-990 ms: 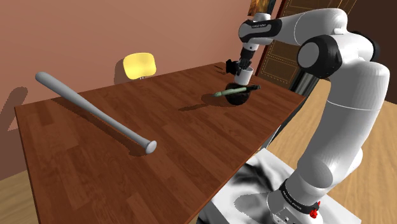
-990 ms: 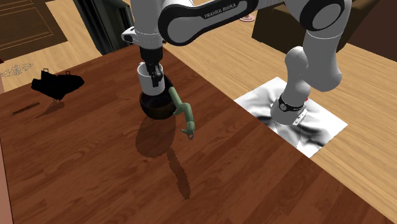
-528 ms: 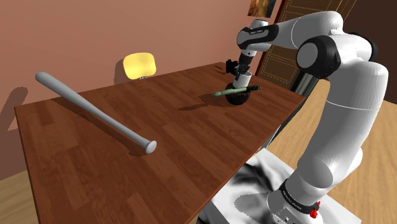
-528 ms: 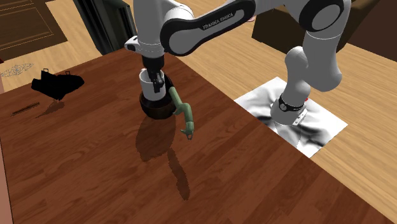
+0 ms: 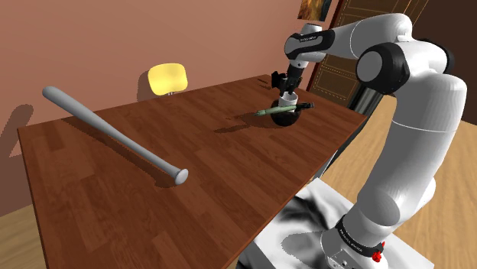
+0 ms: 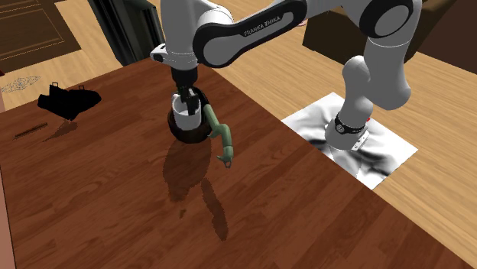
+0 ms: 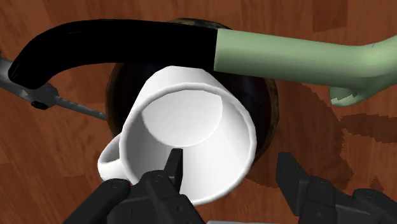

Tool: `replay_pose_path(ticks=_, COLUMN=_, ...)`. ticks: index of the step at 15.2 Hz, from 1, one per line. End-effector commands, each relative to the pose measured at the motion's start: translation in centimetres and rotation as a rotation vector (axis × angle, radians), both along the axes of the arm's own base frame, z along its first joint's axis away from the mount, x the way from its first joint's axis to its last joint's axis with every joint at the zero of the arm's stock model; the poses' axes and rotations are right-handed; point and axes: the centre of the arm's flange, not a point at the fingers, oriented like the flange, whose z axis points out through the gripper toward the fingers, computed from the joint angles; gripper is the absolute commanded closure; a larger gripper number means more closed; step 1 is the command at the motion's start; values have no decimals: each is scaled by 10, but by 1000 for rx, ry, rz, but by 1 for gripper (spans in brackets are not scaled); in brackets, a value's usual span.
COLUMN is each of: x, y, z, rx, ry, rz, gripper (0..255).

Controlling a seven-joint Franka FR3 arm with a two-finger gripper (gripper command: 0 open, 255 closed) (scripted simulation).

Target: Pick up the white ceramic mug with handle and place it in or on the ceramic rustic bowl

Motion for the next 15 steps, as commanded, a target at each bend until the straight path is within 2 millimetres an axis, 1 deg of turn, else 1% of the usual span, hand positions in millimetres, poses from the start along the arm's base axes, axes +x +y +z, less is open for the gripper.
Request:
replay_pose_path(ticks=1, x=0, y=0, z=0, rx=0, ry=0, rz=0, gripper=0)
replay_pose_path(ticks=4, x=0, y=0, z=0, rx=0, ry=0, rz=0, gripper=0)
replay_pose_path(ticks=7, x=-4, y=1, z=39, rx=0, ry=0, rz=0, gripper=0)
replay_pose_path(ticks=8, x=-6, y=1, z=50, rx=0, ry=0, rz=0, gripper=0)
replay_pose_path(ticks=15, x=-6, y=1, z=50, rx=0, ry=0, rz=0, gripper=0)
